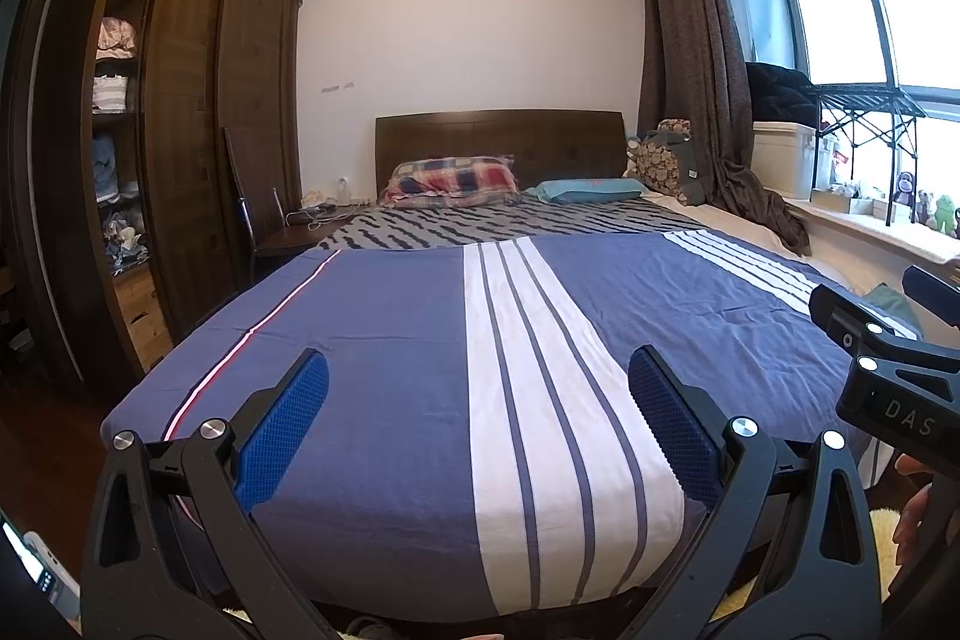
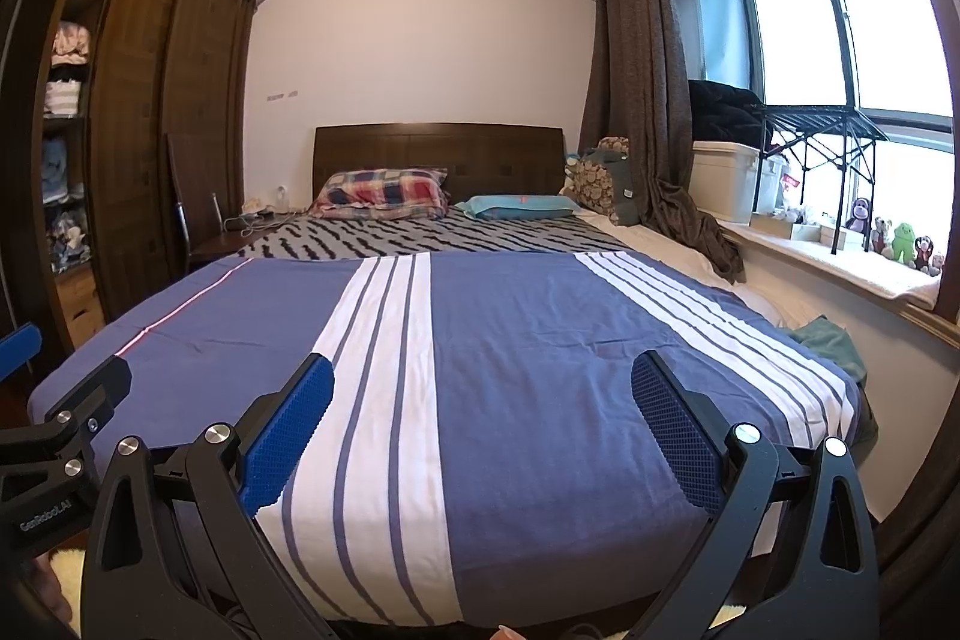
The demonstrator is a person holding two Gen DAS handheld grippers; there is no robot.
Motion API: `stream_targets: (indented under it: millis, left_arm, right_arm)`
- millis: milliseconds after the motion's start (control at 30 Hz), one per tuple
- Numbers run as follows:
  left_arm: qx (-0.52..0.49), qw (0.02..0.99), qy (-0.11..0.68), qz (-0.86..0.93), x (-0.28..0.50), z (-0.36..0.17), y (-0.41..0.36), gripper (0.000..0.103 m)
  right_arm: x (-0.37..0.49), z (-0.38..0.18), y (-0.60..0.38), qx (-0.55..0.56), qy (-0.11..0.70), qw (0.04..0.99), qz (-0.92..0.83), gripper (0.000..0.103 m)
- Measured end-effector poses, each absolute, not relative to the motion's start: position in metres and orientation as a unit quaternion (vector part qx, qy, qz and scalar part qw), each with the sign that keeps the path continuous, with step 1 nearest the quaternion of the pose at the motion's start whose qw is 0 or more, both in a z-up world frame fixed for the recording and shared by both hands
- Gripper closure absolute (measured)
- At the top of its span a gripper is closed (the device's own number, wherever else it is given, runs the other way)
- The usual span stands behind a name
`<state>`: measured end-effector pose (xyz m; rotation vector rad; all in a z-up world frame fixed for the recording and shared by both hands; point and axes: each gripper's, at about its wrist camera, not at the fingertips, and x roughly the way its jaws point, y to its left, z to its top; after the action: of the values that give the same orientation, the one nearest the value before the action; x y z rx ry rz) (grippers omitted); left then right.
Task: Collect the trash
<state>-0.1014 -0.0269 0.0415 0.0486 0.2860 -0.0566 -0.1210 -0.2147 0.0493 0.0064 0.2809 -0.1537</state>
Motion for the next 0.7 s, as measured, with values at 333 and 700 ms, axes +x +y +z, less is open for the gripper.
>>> stream_targets:
  millis: [333,700]
  left_arm:
    - [0.024,0.989,0.142,-0.028,-0.1027,0.0425,-0.0279,0.008]
    - [0.024,0.989,0.143,-0.027,-0.1032,0.0431,-0.0293,0.008]
  right_arm:
    - [-0.1213,0.0495,-0.214,0.002,0.14,0.987,-0.076,0.003]
    - [-0.1201,0.049,-0.2127,0.001,0.143,0.987,-0.076,0.003]
